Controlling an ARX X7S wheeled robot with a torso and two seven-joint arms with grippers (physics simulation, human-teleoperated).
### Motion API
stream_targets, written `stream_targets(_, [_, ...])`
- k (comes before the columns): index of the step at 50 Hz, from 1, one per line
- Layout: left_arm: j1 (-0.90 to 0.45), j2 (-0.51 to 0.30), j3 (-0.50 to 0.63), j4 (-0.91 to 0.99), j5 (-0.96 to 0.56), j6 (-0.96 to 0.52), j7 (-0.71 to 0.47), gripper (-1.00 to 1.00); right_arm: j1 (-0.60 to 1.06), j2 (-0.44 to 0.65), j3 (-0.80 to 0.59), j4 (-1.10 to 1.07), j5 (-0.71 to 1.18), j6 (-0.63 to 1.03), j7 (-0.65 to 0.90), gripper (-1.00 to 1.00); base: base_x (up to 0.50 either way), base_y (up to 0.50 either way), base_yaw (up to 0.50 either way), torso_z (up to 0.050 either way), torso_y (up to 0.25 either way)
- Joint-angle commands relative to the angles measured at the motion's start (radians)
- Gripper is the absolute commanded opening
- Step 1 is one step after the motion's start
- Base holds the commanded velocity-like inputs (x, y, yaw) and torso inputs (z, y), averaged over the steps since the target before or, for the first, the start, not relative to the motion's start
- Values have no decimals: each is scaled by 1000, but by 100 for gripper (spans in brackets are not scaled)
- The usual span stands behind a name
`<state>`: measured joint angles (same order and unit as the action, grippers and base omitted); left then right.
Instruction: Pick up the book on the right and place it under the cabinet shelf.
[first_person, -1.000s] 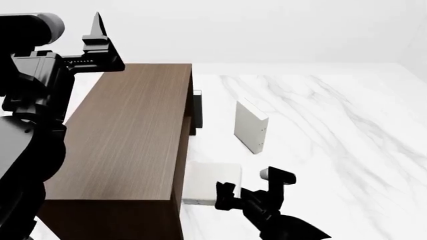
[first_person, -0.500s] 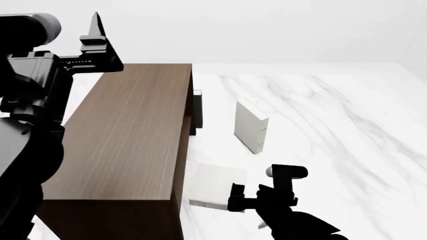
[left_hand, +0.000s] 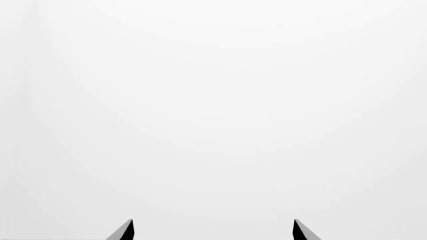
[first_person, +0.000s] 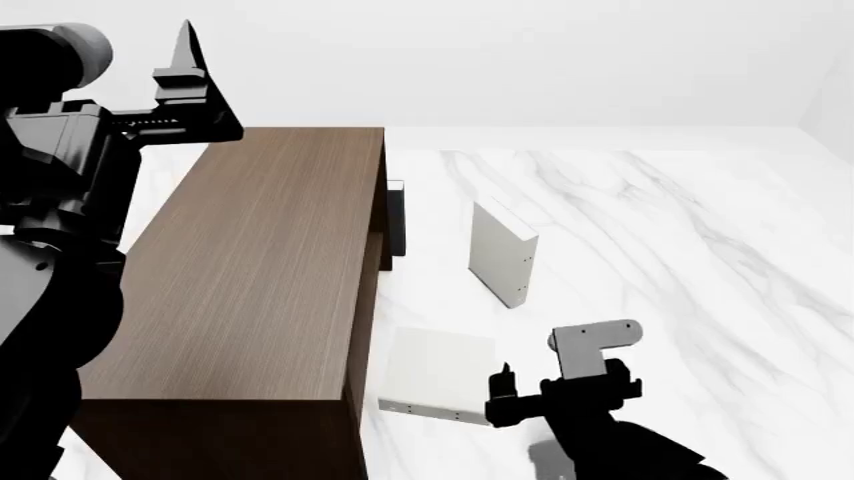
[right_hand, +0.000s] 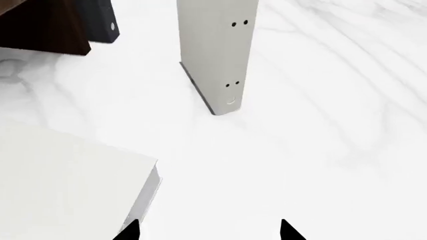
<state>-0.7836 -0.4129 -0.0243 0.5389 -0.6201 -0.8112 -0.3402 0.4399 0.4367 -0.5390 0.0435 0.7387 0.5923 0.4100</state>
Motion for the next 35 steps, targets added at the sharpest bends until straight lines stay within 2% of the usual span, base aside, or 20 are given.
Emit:
stream_targets(1, [2, 1, 1, -8, 2, 10, -3, 100, -56, 120, 28, -284, 1, 49, 103, 100, 0, 0, 0, 0, 0])
stream_targets(8, [-4, -1, -1, 3, -3, 9, -7, 100, -81, 182, 71, -466, 10, 27, 147, 100, 0, 0, 0, 0, 0])
stream_targets(14, [-13, 1, -15, 16, -19, 4, -13, 100, -104, 200, 106, -519, -6, -18, 175, 100, 0, 0, 0, 0, 0])
stream_targets(16, [-18, 1, -19, 18, -23, 2, -16, 100, -116, 208, 99, -525, -61, -53, 184, 100, 0, 0, 0, 0, 0])
stream_targets(24, [-37, -6, -22, 18, -32, -18, -27, 100, -137, 221, 97, -493, -68, -44, 190, 100, 0, 0, 0, 0, 0])
stream_targets(35, [-169, -58, 3, -42, -59, -110, -6, 100, -166, 226, 126, -443, -64, -60, 208, 100, 0, 0, 0, 0, 0])
